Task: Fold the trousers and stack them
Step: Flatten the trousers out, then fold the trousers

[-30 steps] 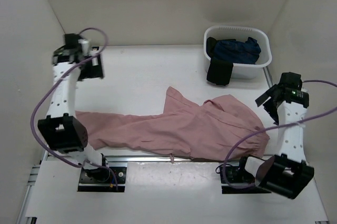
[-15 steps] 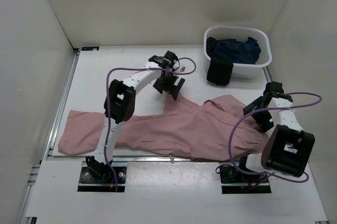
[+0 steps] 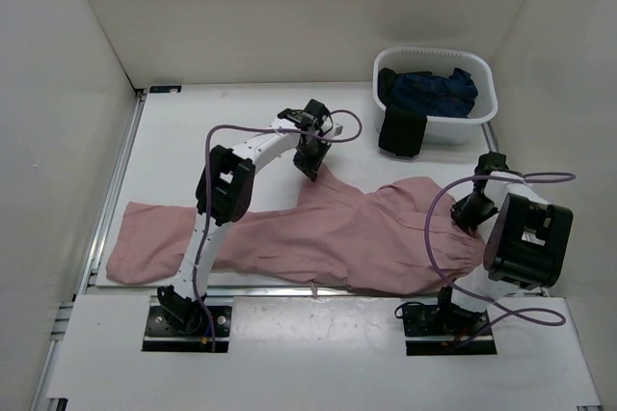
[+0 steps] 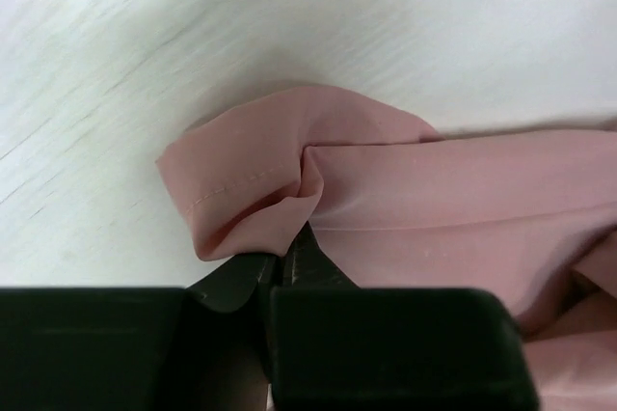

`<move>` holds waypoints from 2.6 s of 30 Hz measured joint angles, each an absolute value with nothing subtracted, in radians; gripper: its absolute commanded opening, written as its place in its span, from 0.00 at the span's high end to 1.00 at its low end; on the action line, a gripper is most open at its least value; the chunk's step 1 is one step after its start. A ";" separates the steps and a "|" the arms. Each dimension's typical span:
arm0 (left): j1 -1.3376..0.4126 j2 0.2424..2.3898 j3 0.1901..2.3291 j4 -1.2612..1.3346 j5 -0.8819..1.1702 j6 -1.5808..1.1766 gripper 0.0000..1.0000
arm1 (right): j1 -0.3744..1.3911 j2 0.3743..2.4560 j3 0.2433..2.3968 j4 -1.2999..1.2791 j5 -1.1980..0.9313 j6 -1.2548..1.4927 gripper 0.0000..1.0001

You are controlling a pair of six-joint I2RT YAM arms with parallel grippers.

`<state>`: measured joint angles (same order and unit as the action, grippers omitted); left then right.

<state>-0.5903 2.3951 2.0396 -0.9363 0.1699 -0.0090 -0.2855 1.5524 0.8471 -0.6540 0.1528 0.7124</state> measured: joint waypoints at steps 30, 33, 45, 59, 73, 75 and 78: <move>0.200 1.349 1.065 -0.840 -0.269 -0.013 0.86 | -0.228 1.165 0.902 -0.841 0.208 0.472 1.00; 0.295 1.411 1.203 -0.870 -0.151 -0.026 0.86 | -0.211 1.197 0.947 -0.896 0.163 0.461 1.00; 0.334 1.450 1.429 -0.825 -0.004 -0.035 0.86 | -0.197 1.222 1.121 -0.846 0.041 0.436 1.00; 0.536 1.372 1.010 -1.049 0.012 -0.004 0.11 | -0.237 1.145 0.794 -0.840 0.217 0.455 0.32; 0.547 1.634 1.107 -1.012 0.018 -0.003 0.00 | -0.238 1.216 0.997 -0.870 0.247 0.611 0.04; 0.574 1.633 1.064 -1.034 0.010 -0.003 0.00 | -0.239 1.282 1.012 -0.851 0.216 0.624 0.02; 0.616 1.606 1.051 -1.050 0.007 -0.004 0.20 | -0.238 1.367 1.011 -0.830 0.165 0.638 0.02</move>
<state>0.6163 1.6062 1.0508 -1.0496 0.0074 -0.0036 -0.2382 1.3670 1.0107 -0.8299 0.1646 0.6376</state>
